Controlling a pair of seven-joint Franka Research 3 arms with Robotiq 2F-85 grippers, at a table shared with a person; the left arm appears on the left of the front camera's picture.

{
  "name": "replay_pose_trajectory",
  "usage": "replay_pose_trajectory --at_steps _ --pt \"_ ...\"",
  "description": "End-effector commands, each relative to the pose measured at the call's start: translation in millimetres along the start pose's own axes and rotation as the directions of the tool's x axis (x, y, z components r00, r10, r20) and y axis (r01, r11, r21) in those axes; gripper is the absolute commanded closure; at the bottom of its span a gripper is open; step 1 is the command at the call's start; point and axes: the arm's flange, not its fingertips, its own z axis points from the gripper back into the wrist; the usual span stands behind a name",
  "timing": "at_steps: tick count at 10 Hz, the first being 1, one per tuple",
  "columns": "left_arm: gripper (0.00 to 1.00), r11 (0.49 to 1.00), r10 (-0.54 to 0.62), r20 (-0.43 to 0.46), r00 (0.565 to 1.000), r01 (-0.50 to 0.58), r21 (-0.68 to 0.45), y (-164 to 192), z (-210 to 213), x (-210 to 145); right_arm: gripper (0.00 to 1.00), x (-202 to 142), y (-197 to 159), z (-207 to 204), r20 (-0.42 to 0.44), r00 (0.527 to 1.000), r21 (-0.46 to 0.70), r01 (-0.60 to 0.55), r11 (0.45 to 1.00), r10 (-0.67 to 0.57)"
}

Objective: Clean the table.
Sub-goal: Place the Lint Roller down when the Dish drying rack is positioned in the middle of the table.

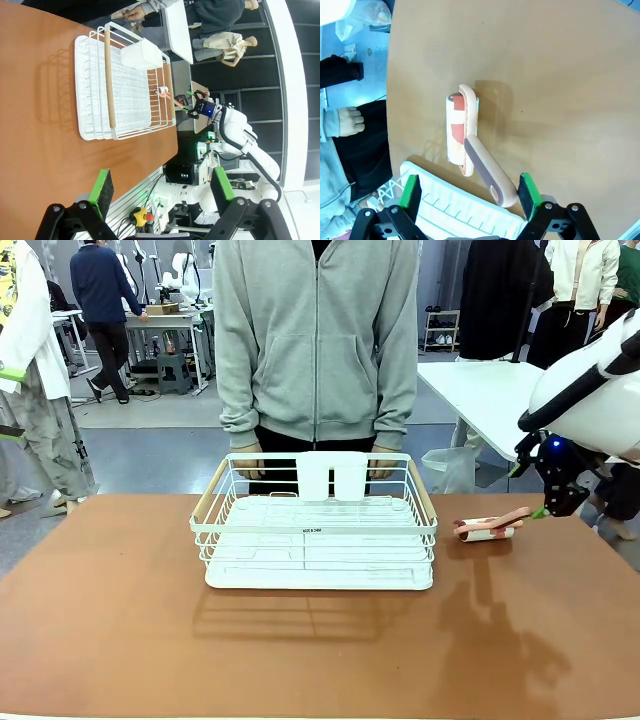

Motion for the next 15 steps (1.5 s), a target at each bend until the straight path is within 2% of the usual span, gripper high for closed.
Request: replay_pose_trajectory --at_steps 1,4,7,8,9,15 --pt "0.00 1.000 -0.007 0.006 1.000 0.007 -0.016 -1.0 2.3 -0.7 0.00 -9.1 -4.5 23.9 0.024 1.000 -0.013 0.020 1.000 -0.020" --pt "0.00 1.000 -0.007 0.006 1.000 0.007 -0.016 -1.0 2.3 -0.7 0.00 -11.6 -7.0 38.0 0.019 1.000 -0.018 -0.006 1.000 0.006" --pt "0.00 1.000 -0.007 0.006 1.000 0.007 -0.016 -1.0 2.3 -0.7 0.00 -9.9 -5.3 36.7 0.017 1.000 -0.015 0.010 1.000 -0.009" --pt "0.00 1.000 -0.007 0.006 1.000 0.007 -0.016 -1.0 2.3 -0.7 0.00 -9.4 -2.8 34.7 0.017 1.000 -0.045 -0.021 0.999 0.022" --pt "0.00 1.000 -0.007 0.006 1.000 0.007 -0.016 -1.0 2.3 -0.7 0.00 -3.1 -6.0 34.1 0.000 1.000 -0.006 -0.029 1.000 0.029" --pt "0.00 1.000 -0.007 0.006 1.000 0.007 -0.016 -1.0 2.3 -0.7 0.00 -3.1 -6.0 34.1 0.000 1.000 -0.006 -0.029 1.000 0.029"
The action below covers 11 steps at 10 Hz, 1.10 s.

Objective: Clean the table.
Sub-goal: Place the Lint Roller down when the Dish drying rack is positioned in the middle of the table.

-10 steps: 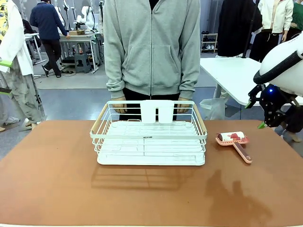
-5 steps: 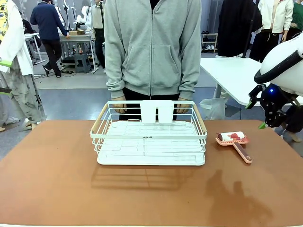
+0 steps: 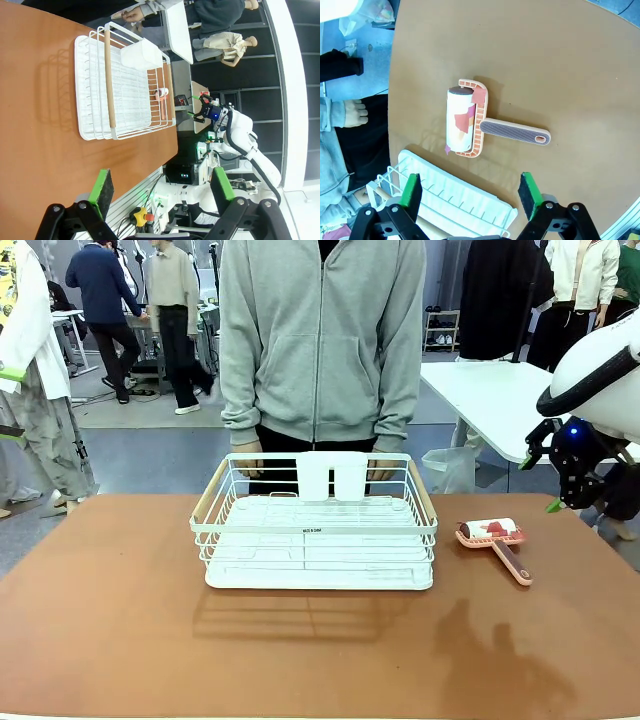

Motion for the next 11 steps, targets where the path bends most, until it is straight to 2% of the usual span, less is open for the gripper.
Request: replay_pose_trajectory --at_steps 1,11 --pt "0.00 1.000 -0.007 0.006 1.000 0.007 -0.016 -1.0 2.3 -0.7 0.00 -1.0 0.6 0.8 0.001 1.000 0.006 0.002 1.000 -0.002" --pt "0.00 1.000 -0.007 0.006 1.000 0.007 -0.016 -1.0 2.3 -0.7 0.00 -1.0 0.6 0.8 0.001 1.000 0.006 0.002 1.000 -0.002"
